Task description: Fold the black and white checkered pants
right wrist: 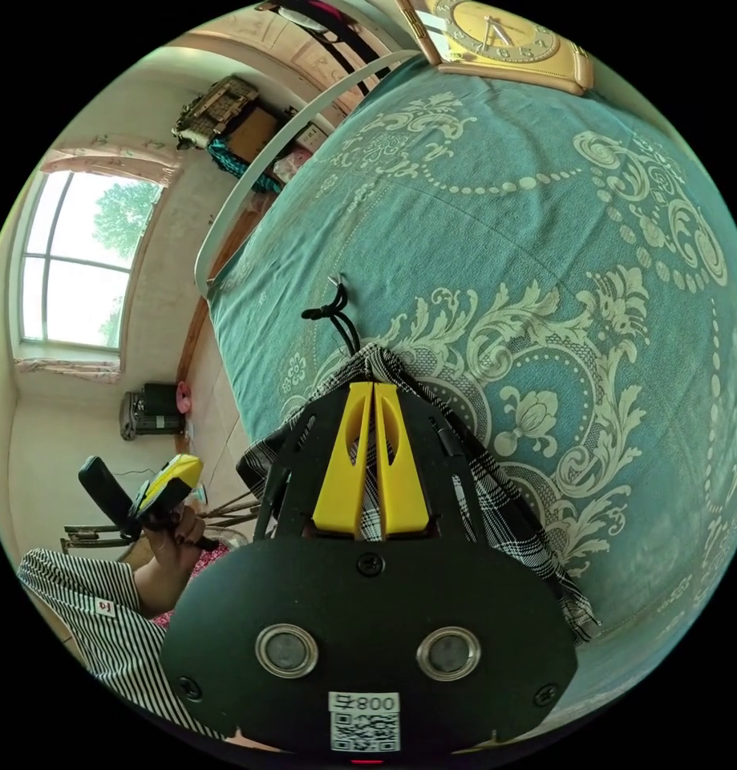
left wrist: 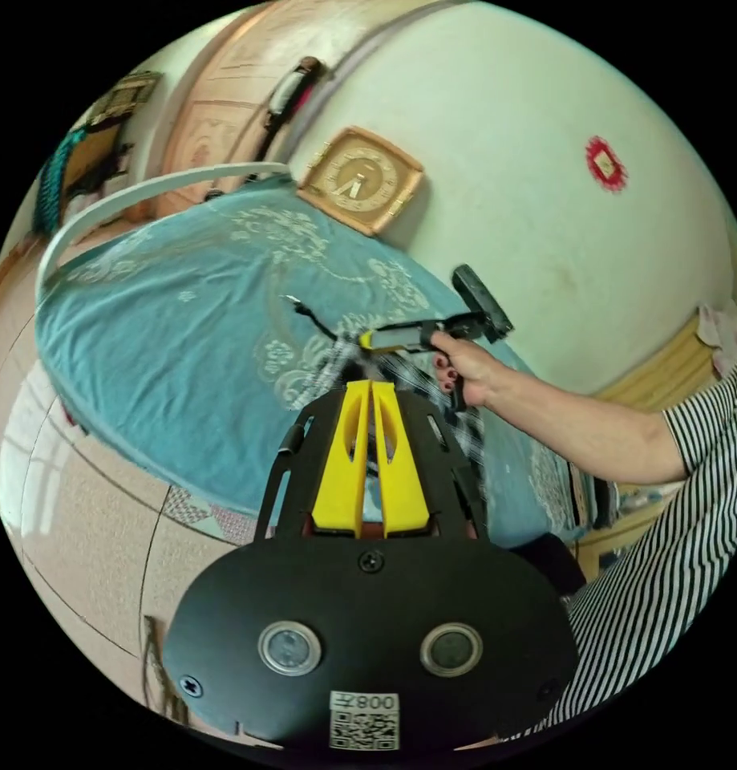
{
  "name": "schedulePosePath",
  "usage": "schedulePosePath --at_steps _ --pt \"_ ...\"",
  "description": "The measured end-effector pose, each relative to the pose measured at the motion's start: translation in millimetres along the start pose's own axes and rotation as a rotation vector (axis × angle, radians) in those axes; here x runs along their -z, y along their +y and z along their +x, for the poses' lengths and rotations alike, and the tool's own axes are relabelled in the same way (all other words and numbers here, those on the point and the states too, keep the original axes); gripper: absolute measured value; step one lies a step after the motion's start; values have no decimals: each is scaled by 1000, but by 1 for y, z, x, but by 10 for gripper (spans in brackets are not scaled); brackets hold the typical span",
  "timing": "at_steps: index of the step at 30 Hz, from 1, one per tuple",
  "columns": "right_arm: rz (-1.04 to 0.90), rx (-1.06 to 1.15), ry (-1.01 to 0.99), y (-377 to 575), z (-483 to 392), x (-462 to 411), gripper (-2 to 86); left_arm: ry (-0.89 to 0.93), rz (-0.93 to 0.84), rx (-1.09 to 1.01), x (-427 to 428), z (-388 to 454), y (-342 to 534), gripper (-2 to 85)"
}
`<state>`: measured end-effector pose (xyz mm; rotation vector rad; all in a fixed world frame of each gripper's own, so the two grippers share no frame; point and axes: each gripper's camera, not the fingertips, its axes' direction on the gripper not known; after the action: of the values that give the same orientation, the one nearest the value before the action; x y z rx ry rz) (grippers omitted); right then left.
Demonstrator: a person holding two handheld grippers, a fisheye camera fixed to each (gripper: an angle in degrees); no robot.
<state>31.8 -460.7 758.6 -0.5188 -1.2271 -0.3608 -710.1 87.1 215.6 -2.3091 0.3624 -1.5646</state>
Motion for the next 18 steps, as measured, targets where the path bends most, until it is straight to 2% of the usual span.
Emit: schedulePosePath --at_steps 3,8,13,16,18 --pt "1 -11 -14 -2 7 7 1 -220 -168 -13 -48 -1 4 3" --pt "-5 -22 -78 -7 20 22 0 -130 -154 81 -61 -20 20 3" --pt "62 19 -172 17 31 67 0 -55 -114 -41 -66 -2 44 2" --pt "83 20 -144 57 44 94 0 -152 -242 -57 -96 -6 57 2" --pt "78 -7 -96 87 56 103 0 -150 -301 -13 -111 -17 65 2"
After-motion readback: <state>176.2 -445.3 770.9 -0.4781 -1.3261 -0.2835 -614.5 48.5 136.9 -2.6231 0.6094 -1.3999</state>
